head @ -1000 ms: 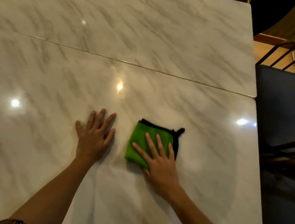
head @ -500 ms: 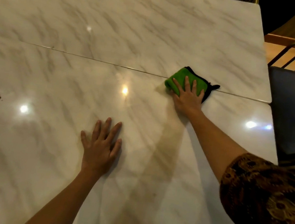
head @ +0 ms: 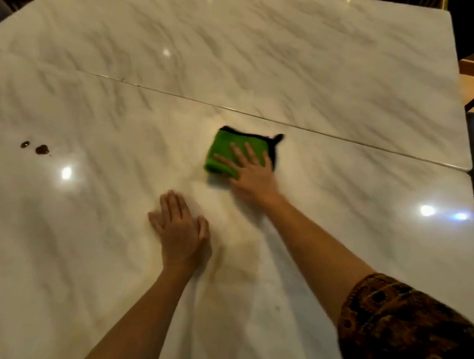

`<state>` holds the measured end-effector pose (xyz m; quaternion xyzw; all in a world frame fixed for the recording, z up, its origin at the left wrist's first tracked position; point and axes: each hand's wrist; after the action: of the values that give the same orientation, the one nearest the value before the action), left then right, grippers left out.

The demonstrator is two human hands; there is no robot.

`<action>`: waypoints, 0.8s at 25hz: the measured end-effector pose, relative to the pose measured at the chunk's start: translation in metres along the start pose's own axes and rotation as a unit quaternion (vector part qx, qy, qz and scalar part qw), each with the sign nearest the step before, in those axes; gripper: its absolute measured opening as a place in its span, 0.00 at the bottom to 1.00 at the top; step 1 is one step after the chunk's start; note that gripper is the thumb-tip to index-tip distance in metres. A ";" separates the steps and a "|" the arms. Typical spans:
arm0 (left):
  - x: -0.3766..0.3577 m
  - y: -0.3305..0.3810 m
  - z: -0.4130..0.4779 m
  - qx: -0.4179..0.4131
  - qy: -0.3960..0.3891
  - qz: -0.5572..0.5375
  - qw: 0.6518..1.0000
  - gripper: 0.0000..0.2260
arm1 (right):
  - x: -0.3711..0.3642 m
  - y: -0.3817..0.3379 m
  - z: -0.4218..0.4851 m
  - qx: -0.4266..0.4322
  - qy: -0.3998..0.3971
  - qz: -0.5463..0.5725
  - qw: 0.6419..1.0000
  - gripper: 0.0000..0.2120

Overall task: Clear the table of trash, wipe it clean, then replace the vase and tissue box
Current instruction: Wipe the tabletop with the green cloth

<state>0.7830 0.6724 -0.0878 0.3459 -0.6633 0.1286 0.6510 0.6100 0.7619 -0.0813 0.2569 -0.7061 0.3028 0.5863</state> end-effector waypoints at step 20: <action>0.049 -0.143 0.086 -0.416 -0.086 0.040 0.904 0.26 | 0.011 -0.064 0.063 -0.217 0.002 0.032 0.976 0.25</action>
<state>0.8102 0.5005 -0.0909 0.0259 -0.7230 -0.1633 0.6708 0.6112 0.6721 -0.0702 0.1007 -0.7615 0.1615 0.6196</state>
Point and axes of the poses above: each hand's wrist, its own z-axis towards the middle knuckle, its own x-axis out of the back of the hand, y = z × x, and after that the axes turned 3 degrees about -z, right-handed
